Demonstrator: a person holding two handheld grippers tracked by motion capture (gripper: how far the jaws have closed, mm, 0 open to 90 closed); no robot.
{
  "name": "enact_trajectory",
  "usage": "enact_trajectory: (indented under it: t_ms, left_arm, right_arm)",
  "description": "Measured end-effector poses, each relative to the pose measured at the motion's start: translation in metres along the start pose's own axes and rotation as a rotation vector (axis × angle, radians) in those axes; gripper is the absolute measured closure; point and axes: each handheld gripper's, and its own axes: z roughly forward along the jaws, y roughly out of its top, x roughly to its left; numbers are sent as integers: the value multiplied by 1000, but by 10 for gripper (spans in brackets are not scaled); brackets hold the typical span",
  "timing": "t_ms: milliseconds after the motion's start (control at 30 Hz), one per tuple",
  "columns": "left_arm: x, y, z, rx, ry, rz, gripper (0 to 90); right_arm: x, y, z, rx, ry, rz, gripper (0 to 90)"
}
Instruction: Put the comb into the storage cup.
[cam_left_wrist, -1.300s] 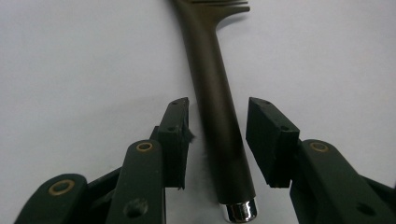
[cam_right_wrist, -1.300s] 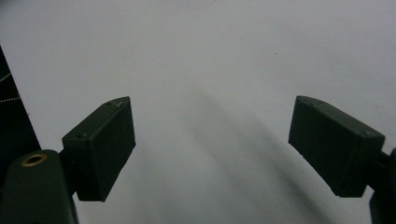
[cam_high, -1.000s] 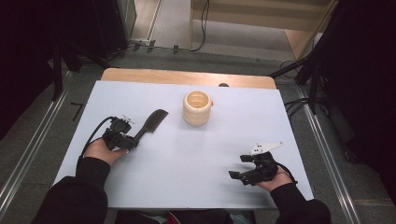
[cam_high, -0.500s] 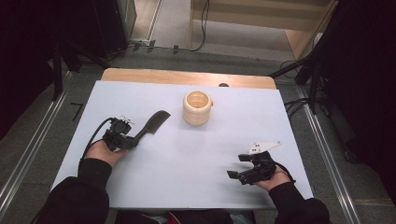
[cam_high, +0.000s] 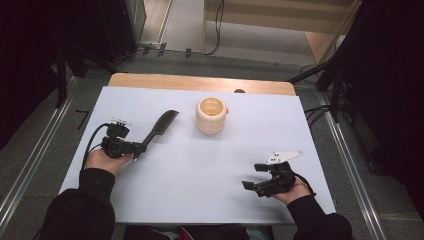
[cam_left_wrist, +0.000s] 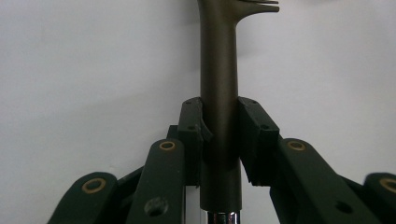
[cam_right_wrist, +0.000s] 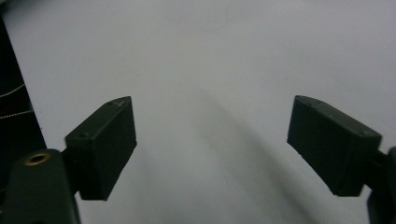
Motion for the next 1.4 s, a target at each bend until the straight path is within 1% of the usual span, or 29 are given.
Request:
enact_trajectory:
  t_ms: [33,67,133,167,200,300,333,367,467,533,567,600,667,700,733,767,800,833,867,900,933,967,1033,1067,1100,1133,1167,1200,1400]
  left_arm:
    - [0,0,0,0,0,0,728]
    - [-1,0,-4,-20,-24,-8,727]
    - [-4,0,-7,-40,-50,-20,727]
    - [-5,0,-8,-44,-61,-15,727]
    - [-6,0,-9,-51,-69,-21,727]
    - [-12,0,-12,-64,-90,-17,727]
    - [-12,0,-12,-64,-90,-17,727]
    - [-17,0,-13,-73,-103,-7,727]
    - [-25,2,-18,-100,-118,11,727]
    - [-31,4,-21,-113,-133,24,727]
    - [-31,4,-21,-113,-133,24,727]
    - [-38,6,-23,-124,-146,41,727]
    - [-45,8,-25,-135,-162,56,727]
    - [-45,8,-25,-135,-162,56,727]
    - [-48,10,-25,-141,-170,63,727]
    - [-55,13,-26,-149,-182,78,727]
    - [-55,13,-26,-149,-182,78,727]
    - [-61,16,-25,-157,-201,86,727]
    - [-61,16,-25,-157,-201,86,727]
    - [-64,17,-25,-155,-212,91,727]
    - [-71,20,-22,-159,-230,97,727]
    - [-71,20,-22,-159,-230,97,727]
    - [-77,23,-19,-155,-241,111,727]
    - [-81,25,-18,-153,-245,115,727]
    - [-87,28,-14,-150,-265,122,727]
    - [-87,28,-14,-150,-265,122,727]
    - [-93,31,-10,-145,-280,128,727]
    - [-93,31,-10,-145,-280,128,727]
    - [-110,39,5,-130,-309,144,727]
  right_arm:
    - [1,1,0,-8,4,-3,171]
    - [2,2,0,-16,8,0,171]
    - [3,3,1,-31,23,8,171]
    - [4,4,1,-38,24,7,171]
    - [4,5,1,-43,25,10,171]
    - [6,8,3,-58,23,14,171]
    - [6,8,3,-58,23,14,171]
    - [9,9,3,-68,34,8,171]
    - [12,10,2,-74,43,6,170]
    - [12,11,2,-71,47,21,167]
    - [12,11,2,-65,46,29,167]
    - [12,11,2,-59,42,35,167]
    - [12,10,2,-59,41,38,167]
    - [12,10,2,-59,41,38,167]
    - [12,10,2,-59,39,38,167]
    - [13,9,2,-58,37,41,167]
    - [13,9,2,-58,37,41,167]
    - [13,9,0,-61,33,42,167]
    - [13,9,0,-61,33,42,167]
    - [13,9,0,-64,30,41,167]
    - [13,9,-2,-71,29,52,167]
    - [13,9,-2,-71,29,52,167]
    - [12,9,-6,-85,21,61,168]
    - [12,8,-7,-90,17,58,168]
    - [12,8,-8,-93,15,63,169]
    - [12,8,-8,-93,15,63,169]
    - [12,8,-10,-101,12,68,169]
    - [12,8,-10,-101,12,68,169]
    - [11,8,-14,-121,-4,78,171]
